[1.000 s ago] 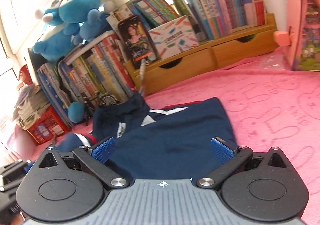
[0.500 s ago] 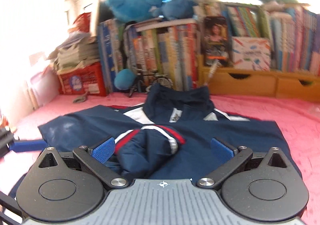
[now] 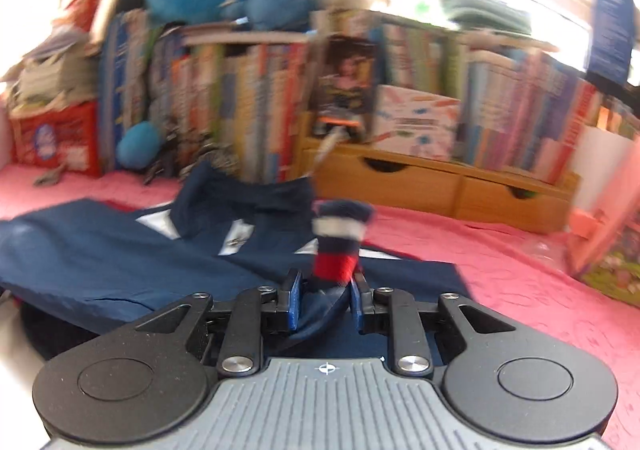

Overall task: Fold clothes
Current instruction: 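Carry the sleeve across the jacket with the left tool while the right tool grasps its cuff, then lower the cuff onto the jacket with the right tool and open both tools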

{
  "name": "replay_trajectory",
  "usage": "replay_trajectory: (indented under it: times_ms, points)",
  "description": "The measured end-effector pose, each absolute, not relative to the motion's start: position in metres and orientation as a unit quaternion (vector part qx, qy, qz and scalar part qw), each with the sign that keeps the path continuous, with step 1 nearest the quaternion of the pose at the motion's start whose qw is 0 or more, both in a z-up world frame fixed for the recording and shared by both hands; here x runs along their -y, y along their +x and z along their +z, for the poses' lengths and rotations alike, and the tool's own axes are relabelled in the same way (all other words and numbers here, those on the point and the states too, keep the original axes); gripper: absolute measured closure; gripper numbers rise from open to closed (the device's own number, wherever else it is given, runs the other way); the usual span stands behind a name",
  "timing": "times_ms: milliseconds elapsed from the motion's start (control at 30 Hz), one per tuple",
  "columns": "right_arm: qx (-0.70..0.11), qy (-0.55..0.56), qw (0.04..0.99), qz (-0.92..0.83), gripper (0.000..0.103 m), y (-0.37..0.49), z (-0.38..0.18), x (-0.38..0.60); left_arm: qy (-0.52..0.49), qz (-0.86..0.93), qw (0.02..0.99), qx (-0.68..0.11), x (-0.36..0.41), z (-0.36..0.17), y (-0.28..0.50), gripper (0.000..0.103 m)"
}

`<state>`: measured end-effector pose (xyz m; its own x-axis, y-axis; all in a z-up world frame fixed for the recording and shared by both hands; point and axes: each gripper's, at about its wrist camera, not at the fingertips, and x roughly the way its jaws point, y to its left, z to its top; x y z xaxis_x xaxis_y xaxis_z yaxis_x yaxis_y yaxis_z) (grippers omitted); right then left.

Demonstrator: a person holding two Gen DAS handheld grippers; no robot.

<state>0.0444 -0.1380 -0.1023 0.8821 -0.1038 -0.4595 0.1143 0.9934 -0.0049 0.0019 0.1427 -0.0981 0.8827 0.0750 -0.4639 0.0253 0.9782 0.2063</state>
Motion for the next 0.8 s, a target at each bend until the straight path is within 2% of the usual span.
replay_trajectory:
  times_ms: [100,167,233,267,333,500,633,733,800]
  points:
    - [-0.264,0.112,0.949,-0.13,0.077,0.039,-0.109,0.19,0.071,0.019,0.964,-0.255,-0.147,-0.104,0.014,0.019]
    - [-0.295,0.148,0.936,-0.125,0.071,0.036,-0.117,0.21,0.08,0.036,0.961,-0.261,-0.147,-0.11,0.017,0.019]
    - [-0.304,0.157,0.933,-0.115,0.051,0.028,-0.125,0.222,0.116,0.056,0.956,-0.264,-0.147,-0.116,0.014,0.019]
    - [-0.3,0.151,0.935,-0.112,0.046,0.024,-0.125,0.223,0.134,0.065,0.953,-0.265,-0.147,-0.119,0.012,0.019]
    - [-0.284,0.125,0.942,-0.124,0.029,0.014,-0.12,0.223,0.169,0.082,0.945,-0.267,-0.152,-0.123,0.004,0.019]
    - [-0.227,0.038,0.961,-0.151,0.019,0.0,-0.098,0.211,0.145,0.081,0.959,-0.232,-0.176,-0.096,-0.026,0.019]
    - [-0.185,-0.09,0.978,-0.032,0.0,-0.004,-0.085,0.165,0.117,0.018,0.976,-0.184,-0.155,-0.063,-0.008,0.016]
    - [-0.209,-0.146,0.949,0.185,0.0,0.015,-0.089,0.121,0.118,-0.017,0.976,-0.185,-0.126,-0.061,0.024,0.016]
    - [-0.239,-0.165,0.925,0.244,0.0,0.035,-0.093,0.108,0.117,-0.032,0.973,-0.196,-0.111,-0.067,0.044,0.017]
